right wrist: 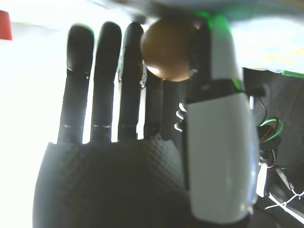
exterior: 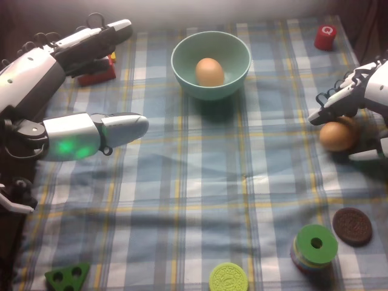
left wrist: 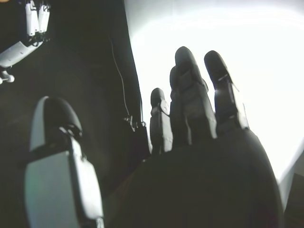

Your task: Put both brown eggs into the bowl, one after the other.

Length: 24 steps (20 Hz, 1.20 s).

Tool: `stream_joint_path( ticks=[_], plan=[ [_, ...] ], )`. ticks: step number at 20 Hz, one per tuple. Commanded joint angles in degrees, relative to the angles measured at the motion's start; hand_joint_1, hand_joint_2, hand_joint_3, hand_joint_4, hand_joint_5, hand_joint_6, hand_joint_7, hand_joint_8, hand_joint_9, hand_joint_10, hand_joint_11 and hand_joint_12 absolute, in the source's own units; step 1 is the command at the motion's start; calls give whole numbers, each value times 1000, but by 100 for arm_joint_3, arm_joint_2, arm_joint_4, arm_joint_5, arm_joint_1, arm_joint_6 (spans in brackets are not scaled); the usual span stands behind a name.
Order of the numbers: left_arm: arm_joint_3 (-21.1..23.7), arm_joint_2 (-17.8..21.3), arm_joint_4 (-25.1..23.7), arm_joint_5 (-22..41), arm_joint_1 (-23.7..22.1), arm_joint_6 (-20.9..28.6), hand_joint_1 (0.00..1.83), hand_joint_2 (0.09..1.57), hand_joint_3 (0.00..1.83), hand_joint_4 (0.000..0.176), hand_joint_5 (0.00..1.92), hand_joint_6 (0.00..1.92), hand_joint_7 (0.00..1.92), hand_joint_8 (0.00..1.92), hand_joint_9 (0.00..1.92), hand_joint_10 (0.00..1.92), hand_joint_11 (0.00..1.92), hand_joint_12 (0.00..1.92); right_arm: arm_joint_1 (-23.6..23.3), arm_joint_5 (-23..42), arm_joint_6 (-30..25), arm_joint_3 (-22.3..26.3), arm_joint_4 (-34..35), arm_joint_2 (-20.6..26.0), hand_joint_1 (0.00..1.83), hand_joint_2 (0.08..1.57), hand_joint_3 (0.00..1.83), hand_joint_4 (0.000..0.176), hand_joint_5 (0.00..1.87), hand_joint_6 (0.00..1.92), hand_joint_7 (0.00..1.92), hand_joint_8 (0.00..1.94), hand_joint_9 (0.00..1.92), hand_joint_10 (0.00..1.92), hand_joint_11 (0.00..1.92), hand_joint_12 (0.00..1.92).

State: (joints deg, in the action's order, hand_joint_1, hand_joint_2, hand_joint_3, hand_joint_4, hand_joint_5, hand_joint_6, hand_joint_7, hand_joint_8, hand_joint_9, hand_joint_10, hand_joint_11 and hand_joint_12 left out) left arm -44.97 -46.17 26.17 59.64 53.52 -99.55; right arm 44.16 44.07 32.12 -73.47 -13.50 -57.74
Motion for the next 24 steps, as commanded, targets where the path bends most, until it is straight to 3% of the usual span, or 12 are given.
stream_joint_path(
  ticks=[1, 8, 11, 13, 14, 16, 17, 18, 19, 22, 23, 24],
  plan=[
    [3, 21, -144, 675, -32, 54, 713, 934, 0, 176, 268, 1, 322, 1, 496, 1, 0, 669, -23, 537, 20, -11, 132, 27, 1283, 1087, 4, 0, 1030, 477, 1018, 1075, 842, 958, 721, 1392],
    [-3, 20, -114, 668, -26, 57, 727, 932, 0, 176, 263, 0, 346, 0, 505, 4, 0, 671, -223, 692, 91, -32, 125, -61, 1255, 1145, 0, 0, 1112, 436, 831, 1458, 848, 1319, 775, 1531],
    [-10, 20, -111, 663, -26, 57, 751, 919, 0, 176, 286, 7, 358, 4, 520, 8, 0, 684, -635, 841, 281, -96, 89, -215, 1259, 1084, 0, 0, 1117, 574, 1026, 1110, 995, 892, 883, 1268],
    [-18, 18, -114, 651, -26, 57, 775, 912, 0, 176, 258, 0, 347, 1, 552, 16, 0, 656, -1067, 859, 343, -225, 7, -380, 1255, 1121, 3, 0, 1090, 600, 903, 1346, 846, 1295, 786, 1592],
    [-25, 11, -119, 641, -27, 57, 775, 910, 0, 176, 261, 3, 343, 0, 550, 13, 0, 650, -1227, 856, 372, -303, -15, -497, 1185, 1093, 0, 0, 1053, 820, 824, 1425, 792, 1555, 753, 1767],
    [-57, -19, -132, 588, -43, 57, 771, 903, 0, 168, 309, 3, 364, 1, 571, 10, 0, 623, -1543, 843, 383, -514, -20, -759, 1184, 1053, 0, 0, 1123, 741, 851, 1517, 627, 1801, 421, 1915],
    [-80, -40, -154, 550, -63, 57, 779, 905, 0, 176, 281, 0, 359, 0, 584, 13, 0, 606, -1787, 738, 435, -654, -20, -935, 1272, 1085, 0, 0, 1149, 473, 999, 1215, 700, 1337, 396, 1677],
    [-89, -48, -165, 536, -73, 57, 779, 905, 0, 176, 281, 0, 359, 0, 584, 13, 0, 606, -1895, 652, 467, -706, -33, -1009, 1272, 1085, 0, 0, 1149, 473, 999, 1215, 700, 1337, 396, 1677],
    [-101, -59, -180, 520, -89, 57, 782, 910, 1, 176, 283, 0, 352, 2, 589, 12, 0, 568, -2030, 506, 476, -801, -74, -1123, 1264, 1065, 3, 0, 1113, 611, 1094, 981, 865, 1006, 500, 1355],
    [-151, -110, -236, 441, -153, 59, 779, 908, 0, 162, 310, 3, 382, 4, 588, 5, 0, 555, -2223, 106, 505, -1063, -168, -1412, 1372, 1084, 2, 0, 935, 992, 1087, 731, 1001, 1099, 817, 1111],
    [-170, -128, -244, 415, -169, 59, 760, 914, 3, 156, 316, 4, 383, 3, 604, 11, 0, 545, -2242, 25, 520, -1121, -185, -1482, 1362, 1110, 4, 0, 853, 1079, 984, 891, 1015, 1123, 784, 1147],
    [-182, -143, -245, 400, -178, 59, 769, 911, 1, 151, 336, 5, 391, 3, 622, 14, 0, 581, -2258, -46, 548, -1159, -188, -1534, 1260, 1057, 0, 0, 789, 438, 857, 427, 833, 700, 608, 1194]
  ],
)
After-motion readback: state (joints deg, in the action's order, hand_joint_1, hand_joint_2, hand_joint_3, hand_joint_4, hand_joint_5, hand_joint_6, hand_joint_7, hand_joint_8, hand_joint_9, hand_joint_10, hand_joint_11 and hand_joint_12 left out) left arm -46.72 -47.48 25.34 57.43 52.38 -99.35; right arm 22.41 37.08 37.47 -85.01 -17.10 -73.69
